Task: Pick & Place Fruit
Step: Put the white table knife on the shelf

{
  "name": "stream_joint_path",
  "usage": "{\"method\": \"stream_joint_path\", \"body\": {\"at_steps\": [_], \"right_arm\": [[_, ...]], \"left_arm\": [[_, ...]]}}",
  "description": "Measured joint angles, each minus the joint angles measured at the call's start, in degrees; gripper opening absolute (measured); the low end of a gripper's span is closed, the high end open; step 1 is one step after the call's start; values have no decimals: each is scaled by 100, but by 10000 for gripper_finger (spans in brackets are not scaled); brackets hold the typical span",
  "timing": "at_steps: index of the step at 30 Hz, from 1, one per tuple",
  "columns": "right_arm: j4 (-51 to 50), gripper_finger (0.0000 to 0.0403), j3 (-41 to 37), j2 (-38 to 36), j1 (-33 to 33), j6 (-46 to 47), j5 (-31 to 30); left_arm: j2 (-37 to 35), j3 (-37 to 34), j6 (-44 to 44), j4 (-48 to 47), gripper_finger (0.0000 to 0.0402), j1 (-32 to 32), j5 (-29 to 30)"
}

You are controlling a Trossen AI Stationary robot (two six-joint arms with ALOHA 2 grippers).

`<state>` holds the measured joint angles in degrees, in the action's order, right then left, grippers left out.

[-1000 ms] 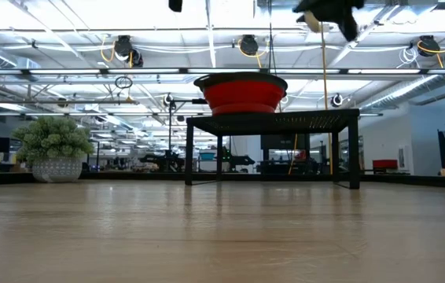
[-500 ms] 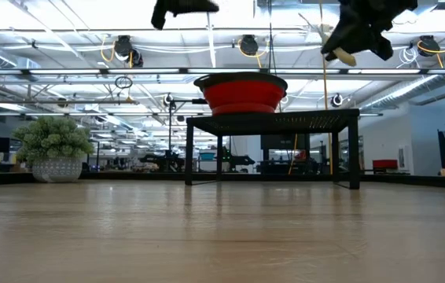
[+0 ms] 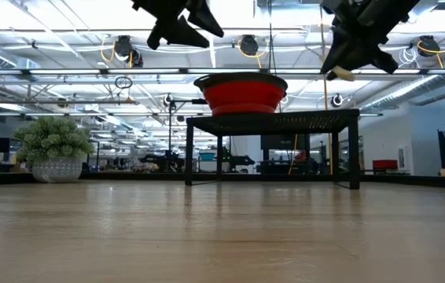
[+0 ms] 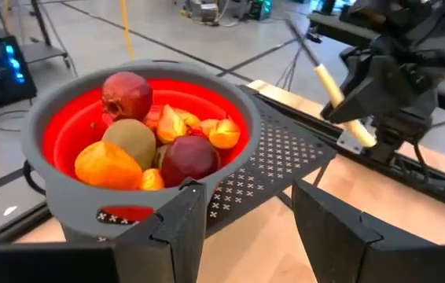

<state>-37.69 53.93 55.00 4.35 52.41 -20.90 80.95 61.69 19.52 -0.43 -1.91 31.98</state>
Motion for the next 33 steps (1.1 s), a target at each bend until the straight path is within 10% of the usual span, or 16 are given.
{"method": "stream_joint_path", "body": {"at_steps": [33], "right_arm": [[-32, 69, 2, 526, 1075, 1163, 1094]], "left_arm": [[-2969, -2472, -554, 480, 188, 526, -624]]}}
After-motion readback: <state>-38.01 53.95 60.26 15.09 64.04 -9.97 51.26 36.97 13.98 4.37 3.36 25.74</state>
